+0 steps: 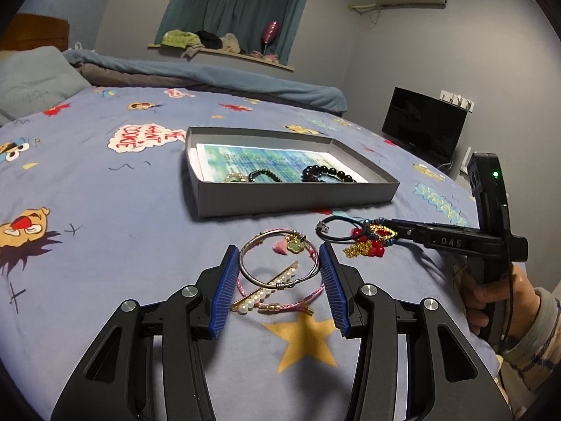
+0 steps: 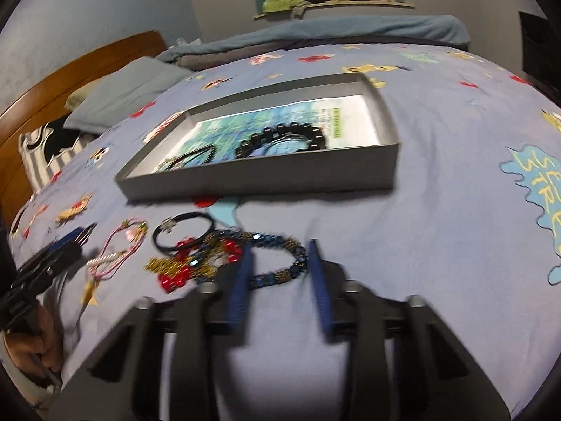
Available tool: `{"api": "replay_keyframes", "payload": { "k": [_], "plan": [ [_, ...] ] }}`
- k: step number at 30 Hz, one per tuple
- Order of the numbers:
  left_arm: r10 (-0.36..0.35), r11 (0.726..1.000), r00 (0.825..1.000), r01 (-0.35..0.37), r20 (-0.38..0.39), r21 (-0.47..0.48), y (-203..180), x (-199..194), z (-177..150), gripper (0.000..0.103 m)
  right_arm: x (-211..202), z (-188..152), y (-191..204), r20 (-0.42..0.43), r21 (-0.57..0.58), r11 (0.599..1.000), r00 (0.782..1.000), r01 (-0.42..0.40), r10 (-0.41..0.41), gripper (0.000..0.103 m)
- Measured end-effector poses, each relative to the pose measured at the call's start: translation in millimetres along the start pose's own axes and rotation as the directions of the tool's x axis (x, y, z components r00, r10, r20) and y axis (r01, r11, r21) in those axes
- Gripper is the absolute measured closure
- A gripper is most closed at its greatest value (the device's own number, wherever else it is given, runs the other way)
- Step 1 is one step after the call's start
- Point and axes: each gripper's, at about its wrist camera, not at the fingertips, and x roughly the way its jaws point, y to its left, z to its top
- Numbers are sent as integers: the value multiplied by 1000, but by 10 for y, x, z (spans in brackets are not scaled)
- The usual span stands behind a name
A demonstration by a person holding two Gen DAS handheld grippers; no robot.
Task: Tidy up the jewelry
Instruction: 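Grasp a silver bangle with the left tool while the right grasps the blue bead bracelet, then carry both held pieces into the gray box and open both tools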
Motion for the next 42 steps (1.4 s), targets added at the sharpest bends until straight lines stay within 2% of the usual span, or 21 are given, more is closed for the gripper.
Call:
{"api": "replay_keyframes", "payload": {
  "k": [1,5,10,16,42],
  "plan": [
    [-1,1000,1000,1,2,0,3,-2,0,55,-24,-16,11,8,-3,1000,1000,-11,11,96],
    [-4,1000,1000,4,7,-2,10,-11,-14,55,-246,-47,-10,105,13,1000,994,-18,16,96],
    [3,1000,1000,-3,4,5,-9,2,-21,55,-523,-89,-160,202,70,998,979,4,-18,96],
    [13,1000,1000,-13,5,14,-29,-22,-31,55,-638,-90,-288,223,102,995,975,-8,-15,96],
    [6,999,999,-8,43,51,-133,-99,148,55,-1098,423,237,346,-80,997,938,-3,31,96]
  ]
}}
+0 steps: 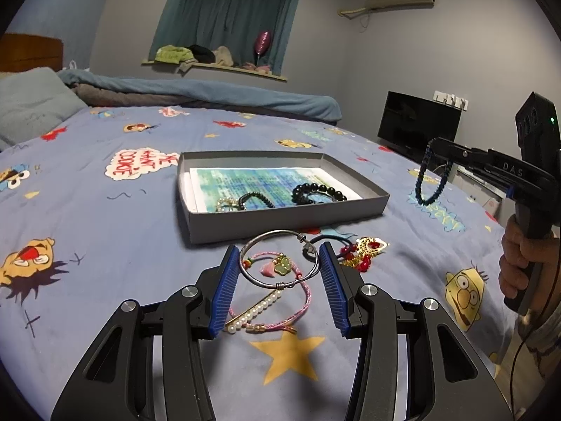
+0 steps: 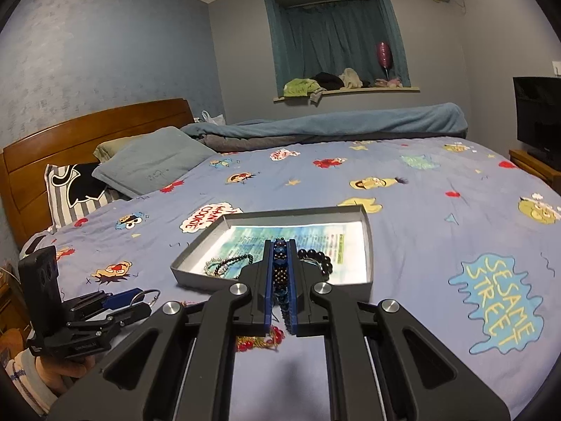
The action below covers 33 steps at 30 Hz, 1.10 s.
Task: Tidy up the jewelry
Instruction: 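Carry both held pieces into the gray box and open both tools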
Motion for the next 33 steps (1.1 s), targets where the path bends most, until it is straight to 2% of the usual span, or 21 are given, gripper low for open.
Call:
{"api": "replay_keyframes", "payload": {
  "k": [19,25,33],
  "plan": [
    [15,999,1000,-15,12,52,20,168,331,55,293,228,38,-16,-28,999,999,-29,29,96],
    [56,997,998,-55,-24,62,120,448,585,55,578,302,-102,-50,-9,1000,998,-29,28,96],
    [85,996,990,-85,-112,2,413,935,855,55,1076,269,-338,-126,33,999,992,-16,20,96]
  ]
}}
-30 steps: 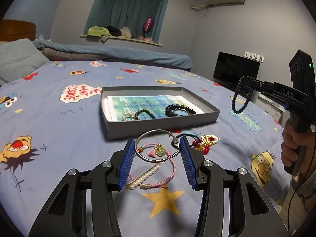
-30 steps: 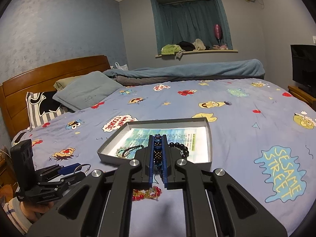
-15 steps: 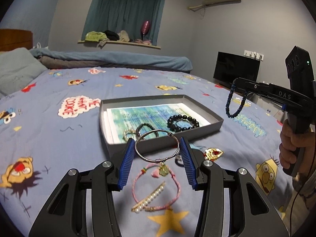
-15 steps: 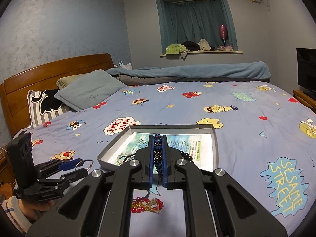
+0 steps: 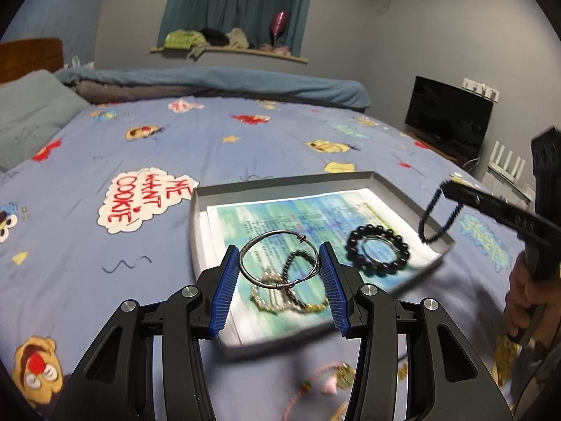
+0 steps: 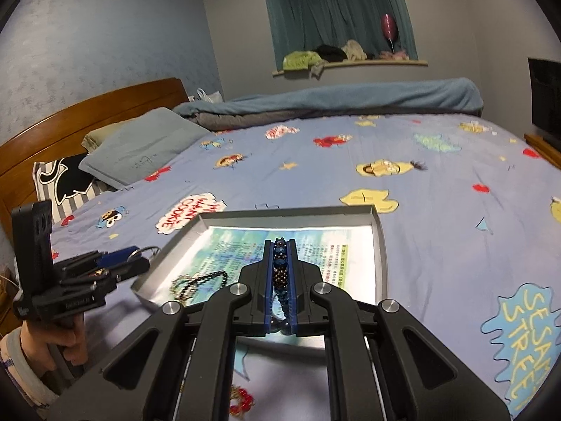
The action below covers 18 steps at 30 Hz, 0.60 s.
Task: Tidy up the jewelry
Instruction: 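Carry both held pieces into the gray box and open both tools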
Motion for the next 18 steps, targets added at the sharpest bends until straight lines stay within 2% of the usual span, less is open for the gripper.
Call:
{"api": "replay_keyframes", "payload": {
  "k": [8,13,15,16,18],
  "plan": [
    [-7,1000,995,5,-100,-21,22,348,-45,55,279,-137,-244,-70,35,998,996,52,-49,96],
    [-13,1000,992,11,-123,-22,23,408,-80,55,350,-211,-252,-106,36,997,992,67,-63,96],
    [-15,1000,993,13,-120,-15,9,393,-88,51,367,-226,-238,-111,25,997,991,78,-75,95],
    [-13,1000,993,12,-115,-10,-3,381,-92,46,366,-234,-230,-112,23,996,990,83,-80,94],
    [-9,1000,994,10,-106,5,-34,354,-104,40,346,-251,-218,-108,21,996,990,90,-87,82]
  ]
}}
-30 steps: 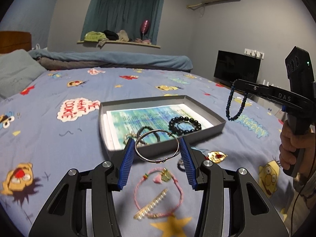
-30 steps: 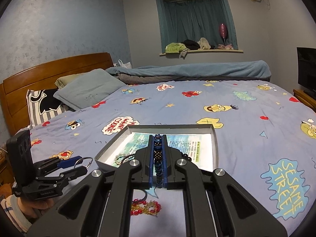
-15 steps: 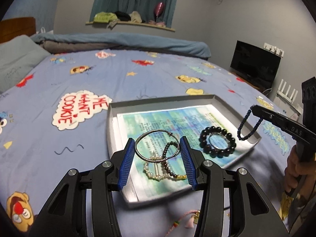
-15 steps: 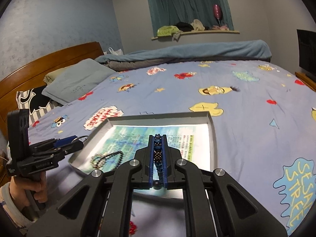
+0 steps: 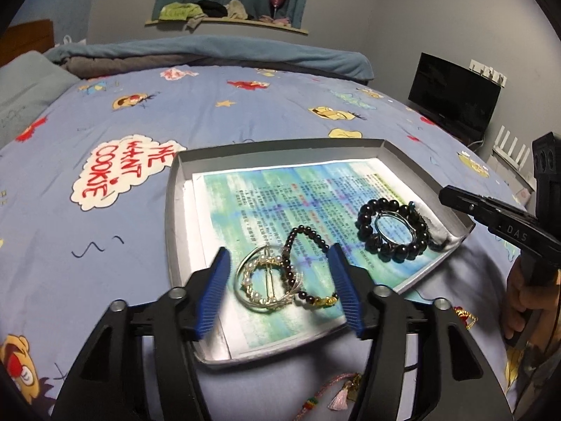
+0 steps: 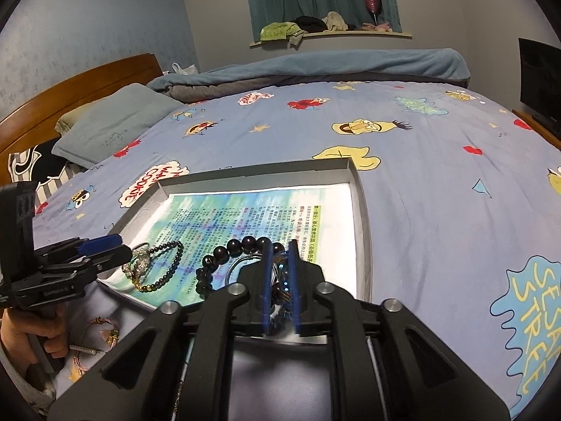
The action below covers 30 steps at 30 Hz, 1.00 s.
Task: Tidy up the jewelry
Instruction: 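Carry both held pieces into the gray box and open both tools, then withdraw both open tools from the box toward the pile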
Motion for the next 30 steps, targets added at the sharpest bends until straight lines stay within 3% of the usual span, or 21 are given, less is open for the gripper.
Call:
{"api": "replay_keyframes", "payload": {
  "k": [2,8,13,30],
  "plan": [
    [4,1000,1000,-4,13,13,-30,-32,-19,30,-39,-15,7,16,2,1000,1000,-1,1,61],
    [20,1000,997,-22,76,20,-72,-223,-116,20,-229,-171,28,64,7,1000,998,0,0,53],
    [8,1000,994,-5,109,-23,-3,-427,-292,19,-439,-387,35,103,27,1000,995,-16,14,46],
    [-30,999,996,32,82,-16,-56,-840,-928,19,-625,-766,297,64,-23,999,997,-42,43,44]
  ]
}}
